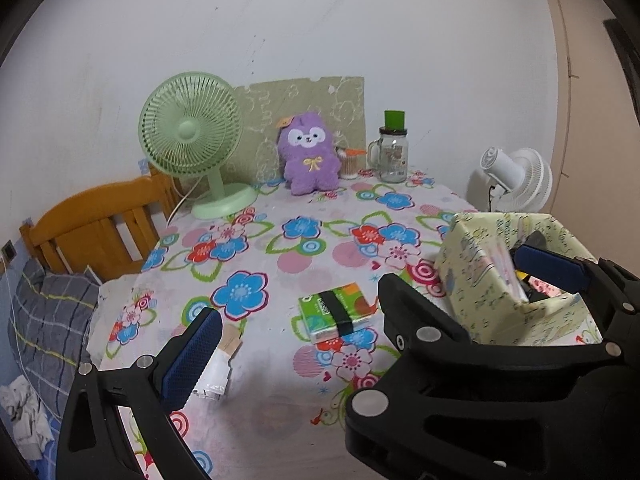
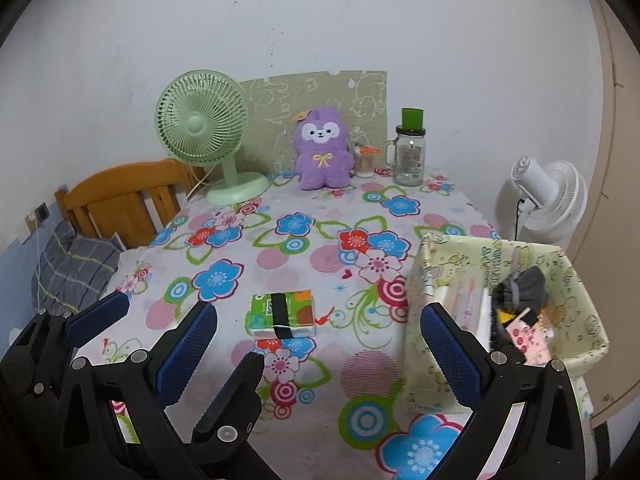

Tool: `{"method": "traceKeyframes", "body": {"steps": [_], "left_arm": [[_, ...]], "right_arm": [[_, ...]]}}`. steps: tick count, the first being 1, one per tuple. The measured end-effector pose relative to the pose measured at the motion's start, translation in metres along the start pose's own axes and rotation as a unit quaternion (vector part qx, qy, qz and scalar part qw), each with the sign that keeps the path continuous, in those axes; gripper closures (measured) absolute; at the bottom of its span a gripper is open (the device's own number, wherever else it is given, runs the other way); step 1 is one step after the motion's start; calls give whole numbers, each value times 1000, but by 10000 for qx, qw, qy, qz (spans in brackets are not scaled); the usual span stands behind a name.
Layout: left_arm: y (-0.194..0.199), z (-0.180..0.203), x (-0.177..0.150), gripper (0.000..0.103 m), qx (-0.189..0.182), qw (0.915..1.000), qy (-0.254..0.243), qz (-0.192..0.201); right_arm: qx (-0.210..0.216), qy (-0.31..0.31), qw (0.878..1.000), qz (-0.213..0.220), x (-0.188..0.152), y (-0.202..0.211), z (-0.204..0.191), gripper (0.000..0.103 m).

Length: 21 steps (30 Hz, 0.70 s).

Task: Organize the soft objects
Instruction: 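Withdraw both tools from the box toward the green tissue pack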

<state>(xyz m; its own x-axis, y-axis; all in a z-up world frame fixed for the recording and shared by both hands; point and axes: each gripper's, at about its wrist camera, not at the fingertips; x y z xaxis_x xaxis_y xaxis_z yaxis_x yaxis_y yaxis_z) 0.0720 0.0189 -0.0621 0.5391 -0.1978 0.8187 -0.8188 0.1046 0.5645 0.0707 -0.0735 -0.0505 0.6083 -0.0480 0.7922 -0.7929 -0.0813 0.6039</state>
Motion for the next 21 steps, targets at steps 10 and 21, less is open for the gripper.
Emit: {"method": "traceKeyframes", "body": {"steps": [10,21], "left_arm": [[-24,-17,-12,0,152,9997,37,-203],[-53,-35,-24,0,194,9985,116,-494]], "right_arm": [[163,4,9994,-307,-8,-35,-13,0],[236,28,9977,-628,-17,-71,-26,0]]}}
Point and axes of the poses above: each gripper's, at about its wrist camera, not at the fingertips, and y roughly against the way its jaws point, z to its right, x to its top, and after that the axes turned 3 degrees about -y, right-handed
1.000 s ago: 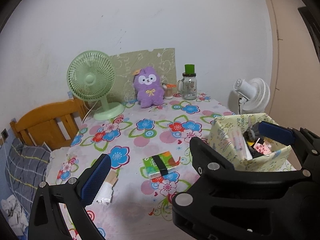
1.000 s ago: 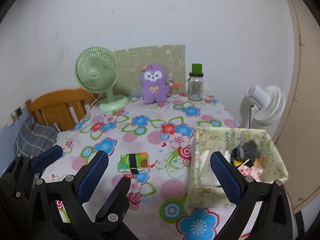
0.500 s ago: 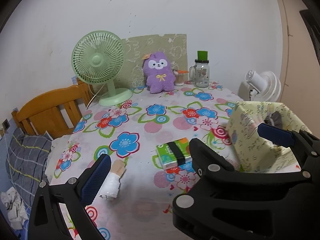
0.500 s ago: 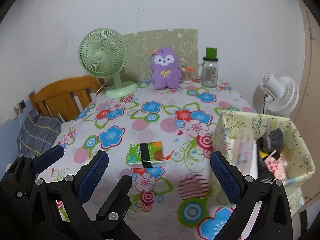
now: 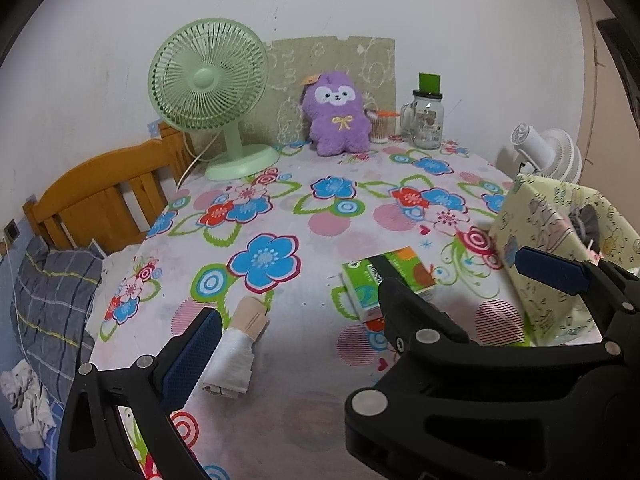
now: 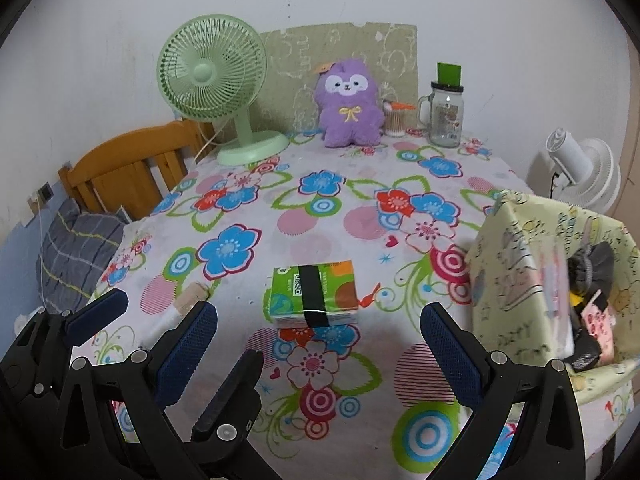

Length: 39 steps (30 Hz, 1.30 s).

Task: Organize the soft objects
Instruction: 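Withdraw both tools from the box toward the green tissue pack, then grasp the green tissue pack with the right tool while the left tool grasps the white cloth roll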

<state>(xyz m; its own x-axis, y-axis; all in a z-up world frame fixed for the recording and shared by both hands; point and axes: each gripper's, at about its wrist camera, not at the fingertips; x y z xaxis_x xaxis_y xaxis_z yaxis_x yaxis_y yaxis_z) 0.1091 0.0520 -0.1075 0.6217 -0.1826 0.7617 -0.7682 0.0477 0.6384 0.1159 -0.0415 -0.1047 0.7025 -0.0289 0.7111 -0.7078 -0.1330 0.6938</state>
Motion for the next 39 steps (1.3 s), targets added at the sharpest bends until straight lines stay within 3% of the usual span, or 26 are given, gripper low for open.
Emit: {"method": "traceKeyframes", "body": {"steps": [19,26,29,34,39], "left_arm": [[-56,-21,-6,0,286,9979,109,-567],[-74,-22,-7,0,295,9961,89,-832],[-80,-23,-8,0,298,9952,108,-923],[-86,-25,-8,0,236,9941,175,-1048],[-88,-24,-8,0,200,9936,158,-1096]], "right_arm": [[-29,37,9988,-488,-1,-65,-6,0],[-24,22,9954,-960,0,-89,-3,1],[-33,113,9945,-1042,1,-95,-4,6],[-272,378,9955,-821,3,-99,-6,12],[-225,260,9943,-1010,2,-107,-3,28]]}}
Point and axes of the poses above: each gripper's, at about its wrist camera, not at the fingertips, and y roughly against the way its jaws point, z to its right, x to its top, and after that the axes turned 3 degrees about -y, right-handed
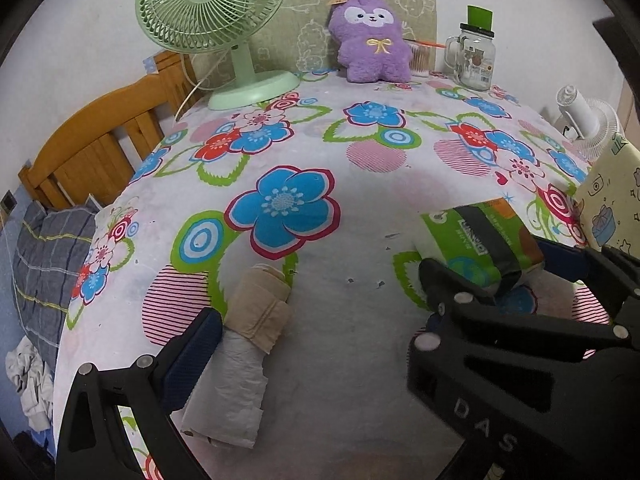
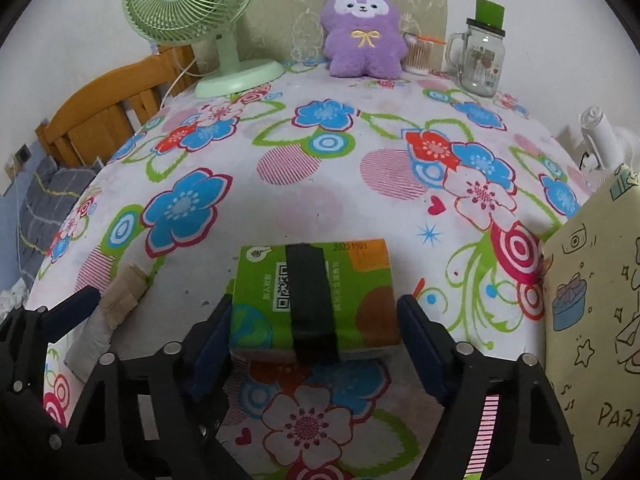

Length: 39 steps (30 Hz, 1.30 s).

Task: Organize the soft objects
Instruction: 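Grasp the green tissue pack with the right tool while the left tool grasps the white cloth roll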

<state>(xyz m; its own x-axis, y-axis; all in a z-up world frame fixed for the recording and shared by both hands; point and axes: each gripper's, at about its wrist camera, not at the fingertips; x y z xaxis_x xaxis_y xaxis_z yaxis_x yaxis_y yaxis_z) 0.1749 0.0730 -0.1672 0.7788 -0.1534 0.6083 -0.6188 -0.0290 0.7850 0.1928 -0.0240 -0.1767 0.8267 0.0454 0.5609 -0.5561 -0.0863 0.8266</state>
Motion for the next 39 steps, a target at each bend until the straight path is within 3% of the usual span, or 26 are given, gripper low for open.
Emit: {"method": "traceKeyframes", "body": {"steps": [18,25,34,39], "left_arm": [[10,-18,-6,1,334,9993,-38,153],[7,-28,-12,2,303,9994,31,132],[6,-34,-15,14,-104,9997,165,121],[10,-32,-18,37,-427,9987,219,162]], "right_arm": [[218,88,9997,42,-6,17,-19,30],[197,207,9996,17,-8,16,-32,30],[188,222,9996,-14,-8,15,-38,30],[175,260,9995,9,-9,17,-41,30]]}}
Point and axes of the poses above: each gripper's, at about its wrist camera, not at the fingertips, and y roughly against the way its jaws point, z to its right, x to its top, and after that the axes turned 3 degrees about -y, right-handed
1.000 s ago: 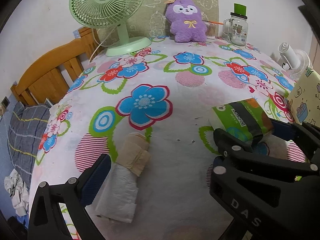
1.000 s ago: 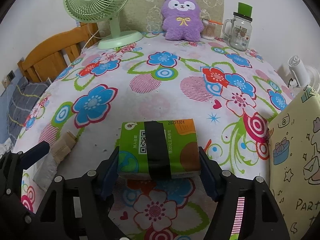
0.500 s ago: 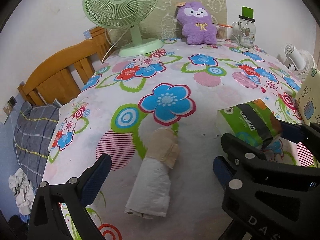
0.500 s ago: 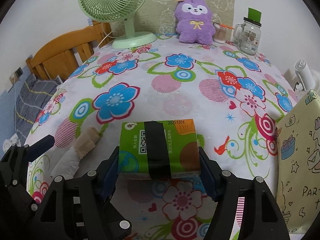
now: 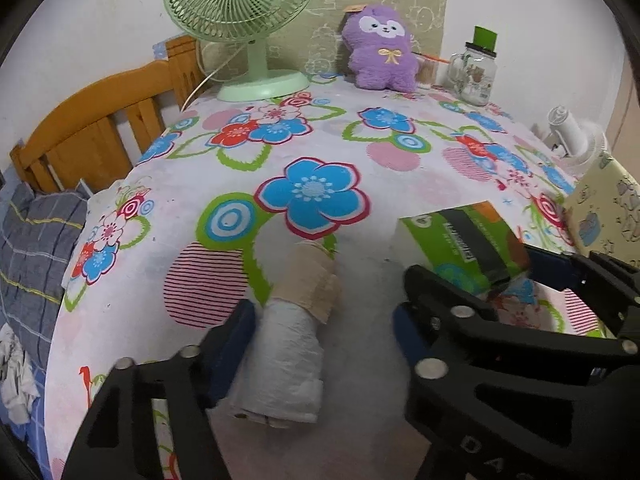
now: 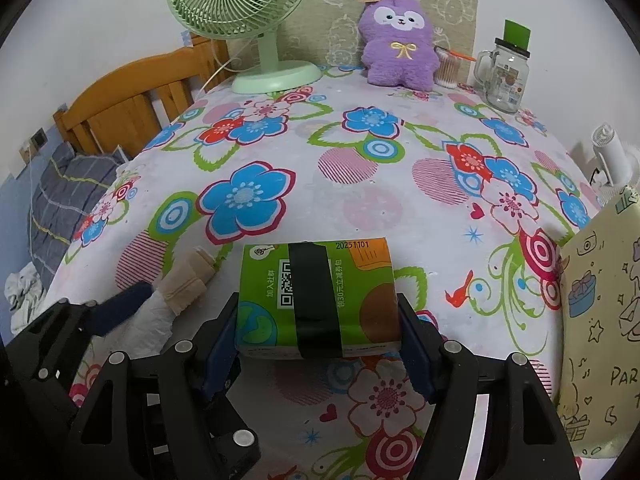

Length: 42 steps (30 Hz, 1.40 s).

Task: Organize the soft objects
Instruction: 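Grasp the green tissue pack with the right tool while the left tool grasps the white cloth roll, then lift the tissue pack and white roll and carry them over the paper box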

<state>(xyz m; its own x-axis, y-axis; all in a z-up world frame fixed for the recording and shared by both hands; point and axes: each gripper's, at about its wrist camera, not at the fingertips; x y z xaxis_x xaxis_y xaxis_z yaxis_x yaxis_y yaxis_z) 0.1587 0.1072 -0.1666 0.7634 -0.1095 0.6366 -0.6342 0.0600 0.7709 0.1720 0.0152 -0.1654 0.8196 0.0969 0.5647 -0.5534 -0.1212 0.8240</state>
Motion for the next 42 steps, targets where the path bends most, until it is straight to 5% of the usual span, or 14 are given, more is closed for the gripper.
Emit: {"method": "traceKeyframes", "body": {"steps": [3,9,42], "left_arm": [[4,4,-2,61,-91,10000,-23,33],[7,8,-4,81,-129,9999,47,-3],[80,62,8,83,-87,9982,-61,591]], "right_arm": [[-5,-28,10000,-4,-1,1,1,30],[19,-62,10000,6,-5,7,4,30],[104,-280,9970,720,-10,91,44,30]]}}
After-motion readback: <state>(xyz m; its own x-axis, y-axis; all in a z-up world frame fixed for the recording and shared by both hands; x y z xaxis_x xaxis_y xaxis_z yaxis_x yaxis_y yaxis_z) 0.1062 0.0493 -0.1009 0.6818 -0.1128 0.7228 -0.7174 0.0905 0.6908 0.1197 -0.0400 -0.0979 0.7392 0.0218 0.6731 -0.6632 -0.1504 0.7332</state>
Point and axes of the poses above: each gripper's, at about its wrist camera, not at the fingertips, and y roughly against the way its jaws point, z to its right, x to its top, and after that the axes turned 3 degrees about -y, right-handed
